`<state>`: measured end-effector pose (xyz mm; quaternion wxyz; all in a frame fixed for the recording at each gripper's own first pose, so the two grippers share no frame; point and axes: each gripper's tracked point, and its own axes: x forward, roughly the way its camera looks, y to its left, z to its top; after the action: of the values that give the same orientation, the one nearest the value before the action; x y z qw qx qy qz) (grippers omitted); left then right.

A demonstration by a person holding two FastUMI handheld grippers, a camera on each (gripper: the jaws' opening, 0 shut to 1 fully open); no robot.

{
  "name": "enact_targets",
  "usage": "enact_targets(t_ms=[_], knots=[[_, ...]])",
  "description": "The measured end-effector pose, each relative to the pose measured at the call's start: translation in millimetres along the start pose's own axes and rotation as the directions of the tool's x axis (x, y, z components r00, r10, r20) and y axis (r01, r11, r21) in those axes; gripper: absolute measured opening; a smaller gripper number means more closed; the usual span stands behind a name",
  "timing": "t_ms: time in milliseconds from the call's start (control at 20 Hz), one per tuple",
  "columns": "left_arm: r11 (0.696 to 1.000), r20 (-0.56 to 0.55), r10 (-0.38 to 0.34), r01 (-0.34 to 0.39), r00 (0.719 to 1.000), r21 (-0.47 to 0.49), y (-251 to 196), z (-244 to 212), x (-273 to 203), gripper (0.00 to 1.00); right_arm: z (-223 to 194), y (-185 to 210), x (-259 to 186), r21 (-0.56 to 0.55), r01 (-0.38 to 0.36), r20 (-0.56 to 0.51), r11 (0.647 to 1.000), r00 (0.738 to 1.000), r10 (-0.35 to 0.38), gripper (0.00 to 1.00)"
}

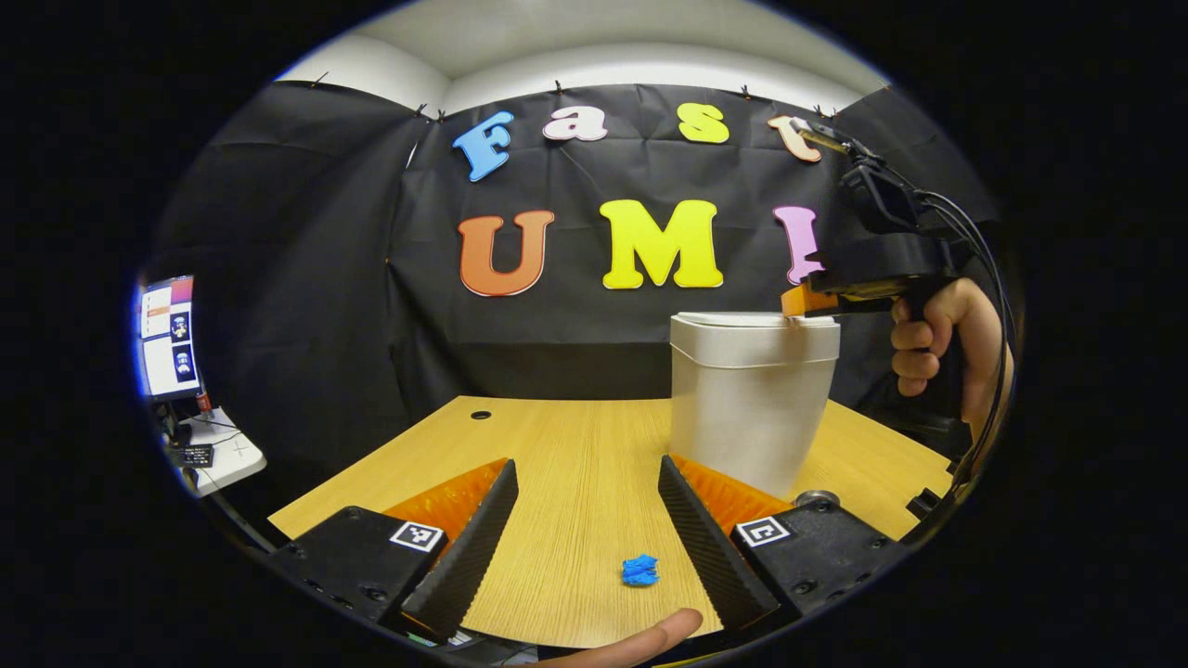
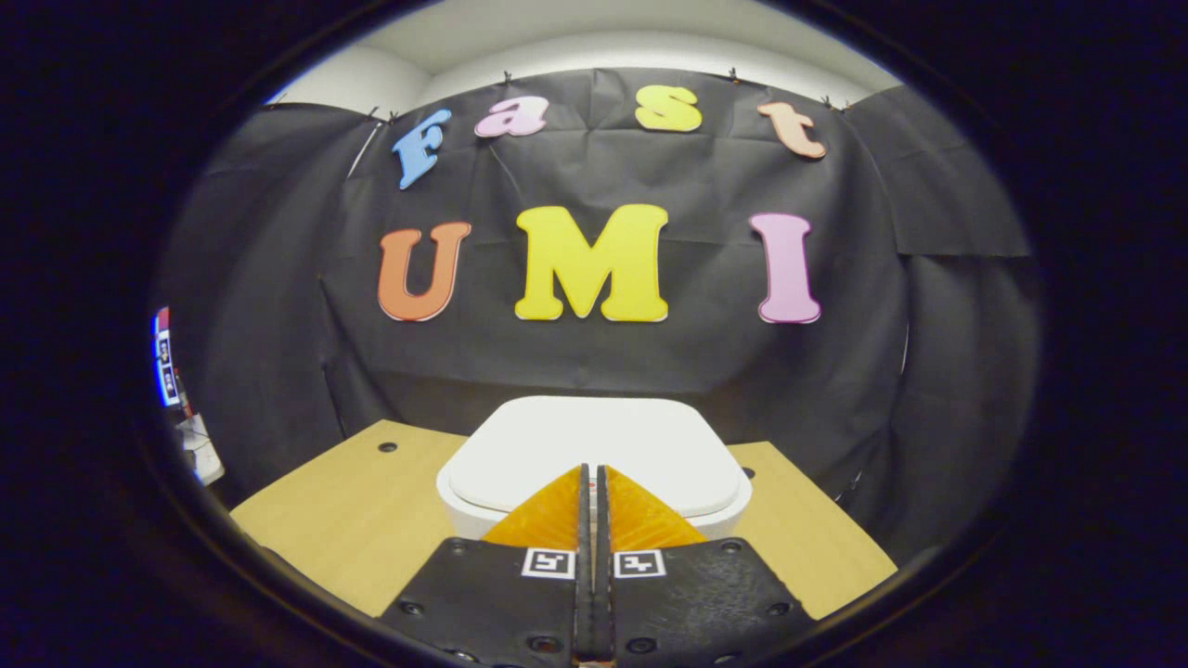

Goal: Press the lid of the desktop garbage bin to open it, pick up the crumpled paper on the desktop and throw it into the bin, then pick up the pop can on the desktop and drop it into the bin, and finally close the garbage bin lid.

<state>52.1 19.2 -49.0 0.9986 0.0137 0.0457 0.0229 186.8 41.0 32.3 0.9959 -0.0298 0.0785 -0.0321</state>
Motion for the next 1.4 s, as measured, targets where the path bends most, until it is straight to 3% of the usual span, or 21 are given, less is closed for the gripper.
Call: enact_targets(t_ms=[200, 300, 350, 500, 550, 600, 850, 1100, 1200, 1400], knots=[[1.000, -0.029, -0.001, 0.001, 1.000, 0.003, 5, -11, 9, 0.99, -19, 19, -36, -0.006, -0.092, 0.037, 0.996, 0.995, 0.092, 0.01], [1.000, -0.052, 0.017, -0.017, 0.998, 0.015, 9, -19, 15, 0.99, -32, 11, -47, -0.028, -0.078, 0.057, 0.997, 0.995, 0.079, 0.11], [0.999, -0.057, 0.031, -0.030, 0.998, 0.020, 12, -21, 17, 0.99, -40, 7, -49, -0.040, -0.071, 0.060, 0.997, 0.996, 0.073, 0.36], [0.999, -0.090, 0.049, -0.050, 0.995, -0.006, 17, -33, 29, 0.99, -64, -6, -53, -0.037, -0.055, 0.032, 0.998, 0.998, 0.056, 0.61], [0.999, -0.113, 0.036, -0.038, 0.993, -0.014, 14, -40, 33, 0.99, -72, -7, -55, -0.023, -0.062, 0.014, 0.998, 0.998, 0.062, 0.86], [1.000, -0.135, 0.023, -0.025, 0.991, -0.016, 12, -46, 37, 0.99, -76, -12, -59, -0.009, -0.063, 0.004, 0.998, 0.998, 0.063, 0.98], [1.000, -0.265, 0.012, -0.017, 0.964, -0.017, 17, -84, 52, 0.99, -95, -19, -66, 0.072, -0.099, -0.011, 0.992, 0.995, 0.100, 0.98], [0.986, -0.411, -0.169, 0.154, 0.896, -0.071, -17, -126, 56, 0.99, -135, -19, -71, 0.080, -0.105, -0.112, 0.991, 0.987, 0.114, 0.99], [0.978, -0.433, -0.208, 0.193, 0.877, -0.080, -23, -135, 58, 0.99, -147, -17, -78, 0.066, -0.121, -0.129, 0.990, 0.983, 0.129, 0.94], [0.947, -0.470, -0.319, 0.301, 0.823, -0.115, -51, -150, 52, 0.95, -168, -16, -98, 0.051, -0.148, -0.127, 0.988, 0.980, 0.154, 0.97]])
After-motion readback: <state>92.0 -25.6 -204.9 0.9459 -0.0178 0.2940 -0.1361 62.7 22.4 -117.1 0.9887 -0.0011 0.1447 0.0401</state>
